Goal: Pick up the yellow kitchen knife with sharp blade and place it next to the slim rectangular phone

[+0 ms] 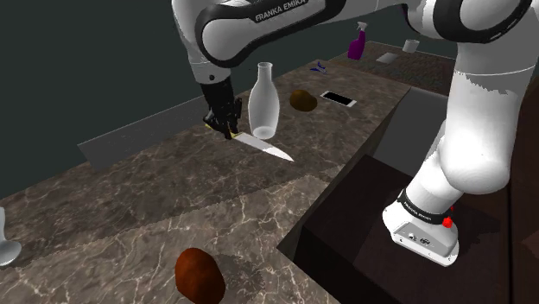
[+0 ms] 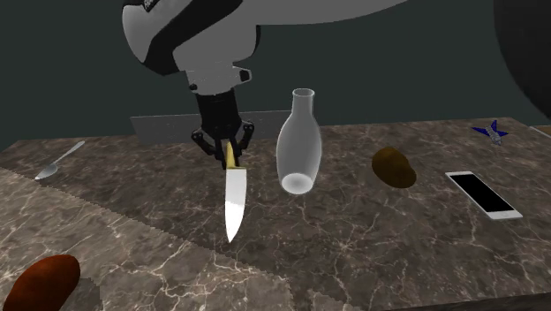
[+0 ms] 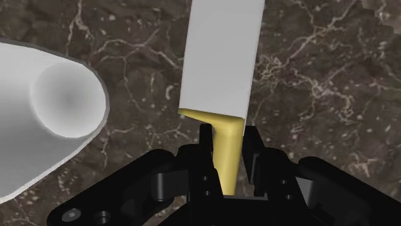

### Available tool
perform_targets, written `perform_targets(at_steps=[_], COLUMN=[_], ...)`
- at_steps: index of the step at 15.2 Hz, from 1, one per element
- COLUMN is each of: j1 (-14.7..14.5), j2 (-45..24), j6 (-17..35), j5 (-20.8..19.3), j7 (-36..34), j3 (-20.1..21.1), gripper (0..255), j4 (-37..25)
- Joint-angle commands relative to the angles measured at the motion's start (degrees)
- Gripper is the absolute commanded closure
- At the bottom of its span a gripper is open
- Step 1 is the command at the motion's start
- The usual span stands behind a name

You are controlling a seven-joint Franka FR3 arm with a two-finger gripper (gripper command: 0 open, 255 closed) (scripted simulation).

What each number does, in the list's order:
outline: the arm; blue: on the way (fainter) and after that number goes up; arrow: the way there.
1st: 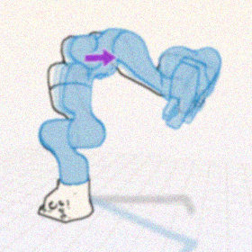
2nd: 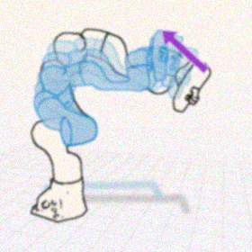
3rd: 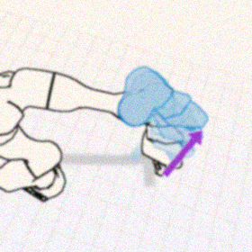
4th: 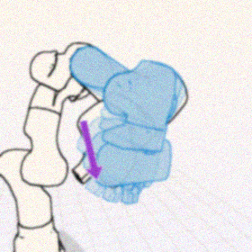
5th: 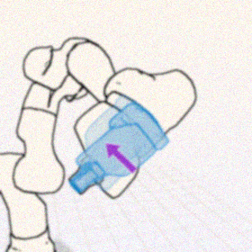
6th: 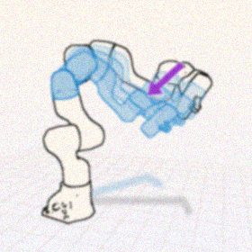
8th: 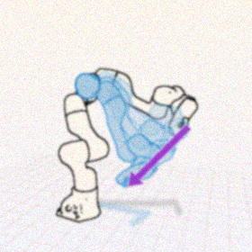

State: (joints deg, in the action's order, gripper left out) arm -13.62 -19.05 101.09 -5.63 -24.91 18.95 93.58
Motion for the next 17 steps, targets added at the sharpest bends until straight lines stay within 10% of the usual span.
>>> perform_targets(at_steps=[1,17], j1=[1.8,13.8], j2=[3.1,21.9], j6=[1.3,7.6], j5=[0.7,2.5], j7=[2.3,22.9], j3=[-0.5,-9.1], gripper=[255,255], j4=[4.2,27.8])
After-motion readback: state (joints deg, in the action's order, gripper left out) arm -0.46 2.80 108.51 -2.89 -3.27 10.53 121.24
